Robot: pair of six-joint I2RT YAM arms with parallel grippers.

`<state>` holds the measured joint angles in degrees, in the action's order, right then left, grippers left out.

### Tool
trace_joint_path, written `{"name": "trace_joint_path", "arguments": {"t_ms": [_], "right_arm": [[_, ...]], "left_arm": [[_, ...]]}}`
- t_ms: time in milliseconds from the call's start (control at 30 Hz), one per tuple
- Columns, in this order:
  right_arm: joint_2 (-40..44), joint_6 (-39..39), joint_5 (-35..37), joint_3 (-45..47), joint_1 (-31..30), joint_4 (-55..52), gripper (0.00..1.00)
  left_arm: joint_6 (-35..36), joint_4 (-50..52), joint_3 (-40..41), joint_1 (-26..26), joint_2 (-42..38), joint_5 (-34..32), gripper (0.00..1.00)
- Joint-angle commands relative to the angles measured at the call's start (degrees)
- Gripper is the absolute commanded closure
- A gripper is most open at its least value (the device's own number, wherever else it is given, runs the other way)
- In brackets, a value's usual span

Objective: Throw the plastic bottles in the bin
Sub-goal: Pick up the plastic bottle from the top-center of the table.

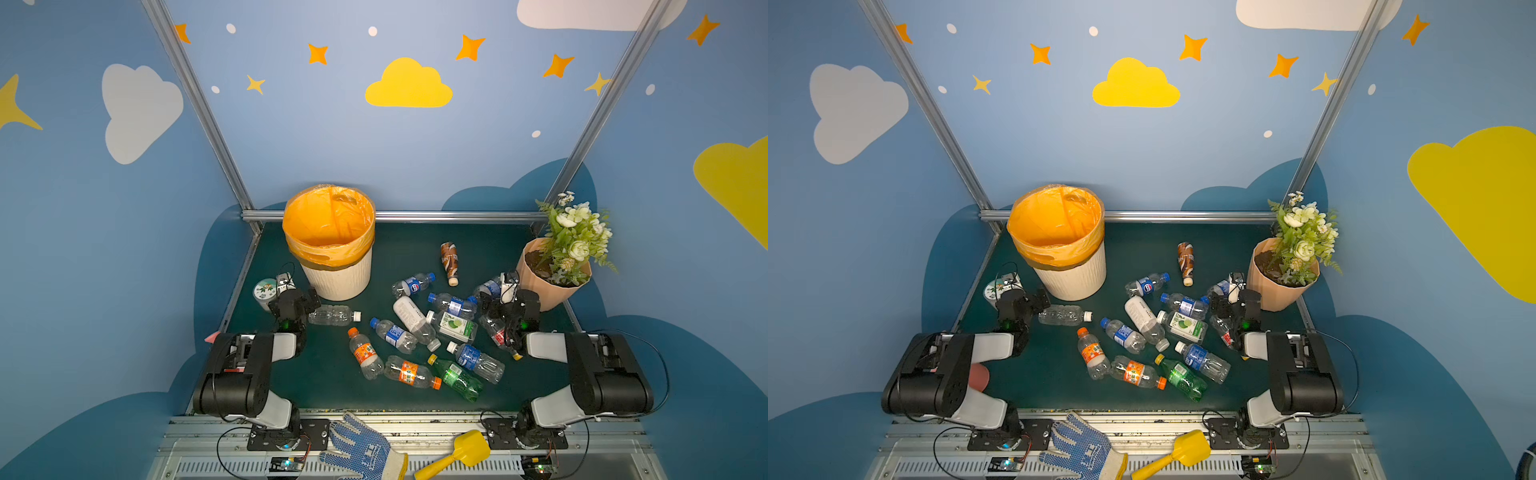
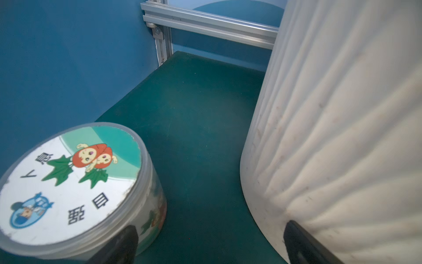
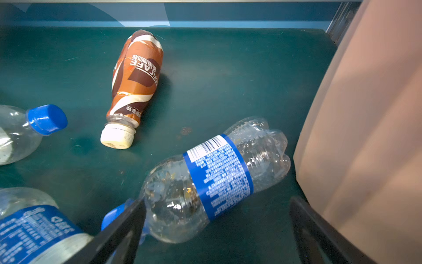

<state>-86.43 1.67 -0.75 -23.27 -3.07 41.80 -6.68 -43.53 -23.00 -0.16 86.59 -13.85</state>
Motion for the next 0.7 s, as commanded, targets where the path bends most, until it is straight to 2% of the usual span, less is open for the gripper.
{"name": "trace_joint_path", "arguments": {"t_ms": [0, 667], "right_arm": [[0.16, -0.52, -0.67, -1.14, 0.32, 1.43, 0.05], [0.18, -0.83, -1.63, -1.12, 0.81, 1.3, 0.05]], "left_arm": [[-0.34, -0.64, -0.02, -0.05, 0.29, -0.91, 0.0], [-0.35, -0.59, -0.02, 0.07, 0.27, -0.92, 0.0]]}}
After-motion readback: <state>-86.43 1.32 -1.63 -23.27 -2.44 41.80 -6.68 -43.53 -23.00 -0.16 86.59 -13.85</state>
